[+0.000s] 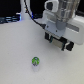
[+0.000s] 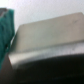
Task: Open the kcup holder, insert the kcup into the holder, and close the kcup holder
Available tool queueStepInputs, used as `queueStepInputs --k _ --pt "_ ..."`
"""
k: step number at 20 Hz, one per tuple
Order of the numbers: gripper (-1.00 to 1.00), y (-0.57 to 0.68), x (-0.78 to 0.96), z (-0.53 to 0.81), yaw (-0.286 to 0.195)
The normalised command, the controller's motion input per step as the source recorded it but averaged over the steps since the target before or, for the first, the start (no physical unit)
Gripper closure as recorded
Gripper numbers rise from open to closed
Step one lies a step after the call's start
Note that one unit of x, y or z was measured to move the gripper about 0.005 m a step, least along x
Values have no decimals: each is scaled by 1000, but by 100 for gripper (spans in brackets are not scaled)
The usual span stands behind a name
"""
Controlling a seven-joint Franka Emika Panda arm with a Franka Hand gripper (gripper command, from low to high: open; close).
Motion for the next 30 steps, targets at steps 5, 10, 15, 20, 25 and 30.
queueStepInputs --k 5,10,15,20,25,30 --pt "-100 -531 394 226 -187" --pt "-100 -605 391 173 -205" --pt "-100 -584 353 55 -221" --pt "-100 -434 379 14 -252" --pt "-100 -288 461 -38 -238" --pt "-100 -217 349 -201 -151"
